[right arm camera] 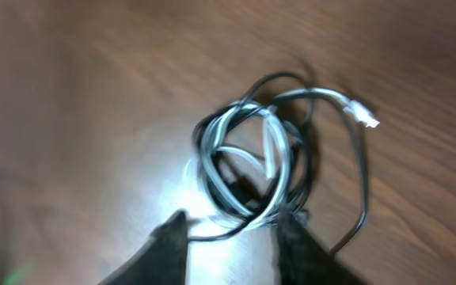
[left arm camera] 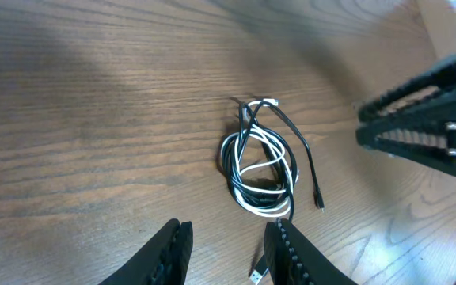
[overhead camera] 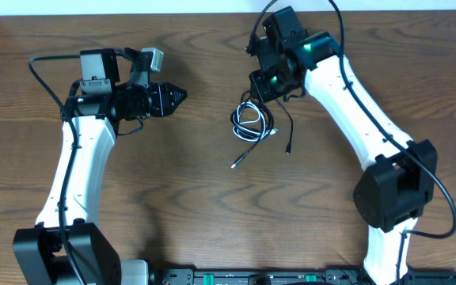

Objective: Untangle cables

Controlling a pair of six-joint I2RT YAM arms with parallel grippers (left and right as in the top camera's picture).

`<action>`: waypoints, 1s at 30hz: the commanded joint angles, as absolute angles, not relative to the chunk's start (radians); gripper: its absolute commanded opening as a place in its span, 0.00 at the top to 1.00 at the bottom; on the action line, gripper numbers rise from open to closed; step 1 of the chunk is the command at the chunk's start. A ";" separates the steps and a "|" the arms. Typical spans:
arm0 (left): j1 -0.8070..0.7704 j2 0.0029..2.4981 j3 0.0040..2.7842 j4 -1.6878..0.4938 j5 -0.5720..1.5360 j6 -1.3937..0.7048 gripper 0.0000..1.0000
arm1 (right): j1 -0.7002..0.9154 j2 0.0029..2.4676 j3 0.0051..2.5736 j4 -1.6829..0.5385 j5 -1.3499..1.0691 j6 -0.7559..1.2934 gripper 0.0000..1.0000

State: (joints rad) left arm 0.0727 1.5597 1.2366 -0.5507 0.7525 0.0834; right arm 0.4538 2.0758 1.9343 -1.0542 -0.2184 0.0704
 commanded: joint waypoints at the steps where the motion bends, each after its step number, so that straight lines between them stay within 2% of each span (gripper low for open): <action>1: 0.073 1.569 1.248 -0.550 0.746 0.093 0.65 | 0.457 2.181 1.934 -1.054 -0.127 0.144 0.60; 7: 0.073 1.569 1.248 -0.549 0.746 0.093 0.65 | 0.466 2.315 1.934 -1.057 -0.102 0.187 0.54; 11: 0.073 1.569 1.248 -0.553 0.746 0.093 0.65 | 0.470 2.365 1.934 -1.055 -0.080 0.217 0.57; 17: 0.073 1.569 1.248 -0.559 0.746 0.093 0.65 | 0.480 2.407 1.934 -1.022 -0.049 0.235 0.68; 20: 0.073 1.569 1.248 -0.560 0.746 0.093 0.65 | 0.492 2.433 1.933 -1.012 0.003 0.235 0.64; 21: 0.073 1.569 1.248 -0.560 0.746 0.093 0.65 | 0.496 2.437 1.933 -1.013 0.012 0.235 0.67; 22: 0.073 1.569 1.248 -0.560 0.746 0.093 0.65 | 0.500 2.441 1.933 -1.014 0.017 0.231 0.86; 23: 0.073 1.569 1.248 -0.560 0.746 0.093 0.65 | 0.501 2.440 1.933 -1.014 0.014 0.231 0.99; 27: 0.073 1.569 1.248 -0.560 0.746 0.093 0.65 | 0.503 2.405 1.936 -1.016 -0.092 0.184 0.99; 30: 0.073 1.569 1.248 -0.561 0.747 0.093 0.65 | 0.470 2.313 1.937 -1.002 -0.293 0.118 0.99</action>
State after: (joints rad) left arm 0.0727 1.5600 1.2366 -0.5575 0.7525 0.0834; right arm 0.4900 2.3756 1.9404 -1.0103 -0.0807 0.1925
